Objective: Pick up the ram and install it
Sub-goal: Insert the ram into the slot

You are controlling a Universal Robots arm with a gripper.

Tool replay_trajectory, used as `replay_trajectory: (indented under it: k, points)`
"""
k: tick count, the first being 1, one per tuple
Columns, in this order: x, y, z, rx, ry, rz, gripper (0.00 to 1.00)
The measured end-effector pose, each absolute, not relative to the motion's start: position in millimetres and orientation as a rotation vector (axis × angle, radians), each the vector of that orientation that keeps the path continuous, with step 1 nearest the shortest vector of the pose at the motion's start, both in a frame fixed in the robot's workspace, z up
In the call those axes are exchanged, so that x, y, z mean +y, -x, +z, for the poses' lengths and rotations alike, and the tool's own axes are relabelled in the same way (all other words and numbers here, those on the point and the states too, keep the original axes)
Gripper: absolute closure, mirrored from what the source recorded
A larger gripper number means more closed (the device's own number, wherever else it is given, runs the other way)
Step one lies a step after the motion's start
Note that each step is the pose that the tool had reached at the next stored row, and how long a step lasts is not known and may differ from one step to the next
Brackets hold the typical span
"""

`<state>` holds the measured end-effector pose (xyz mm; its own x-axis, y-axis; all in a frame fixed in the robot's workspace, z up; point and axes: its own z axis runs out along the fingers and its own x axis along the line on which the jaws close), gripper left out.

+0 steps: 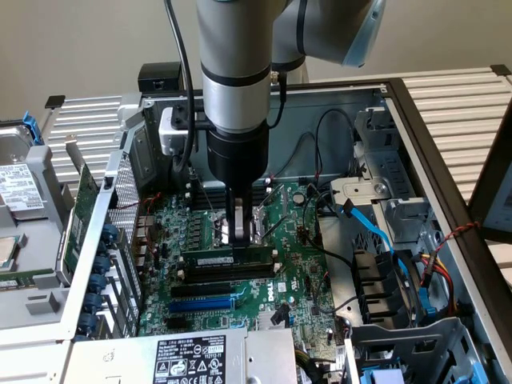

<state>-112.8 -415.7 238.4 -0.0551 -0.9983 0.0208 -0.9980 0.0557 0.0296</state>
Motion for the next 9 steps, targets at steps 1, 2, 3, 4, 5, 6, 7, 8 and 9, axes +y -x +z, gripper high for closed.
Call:
replay_trajectory:
  k: [1,2,3,4,5,6,7,8,9]
  points:
    - [-415.6,112.9,238.1,-2.258,-2.135,-0.010,0.87]
    - [-415.5,113.2,238.0,-2.259,-2.134,-0.009,0.87]
    - [-415.4,113.3,237.8,-2.260,-2.134,-0.008,0.87]
    - [-415.3,113.5,237.5,-2.260,-2.134,-0.008,0.87]
    - [-415.1,113.9,237.2,-2.261,-2.134,-0.007,0.87]
    - [-414.9,114.2,236.9,-2.262,-2.133,-0.007,0.87]
    - [-414.7,114.6,236.4,-2.263,-2.133,-0.006,0.87]
    - [-414.4,115.1,235.9,-2.264,-2.133,-0.005,0.87]
    - [-414.3,115.7,235.6,-2.265,-2.134,-0.004,0.87]
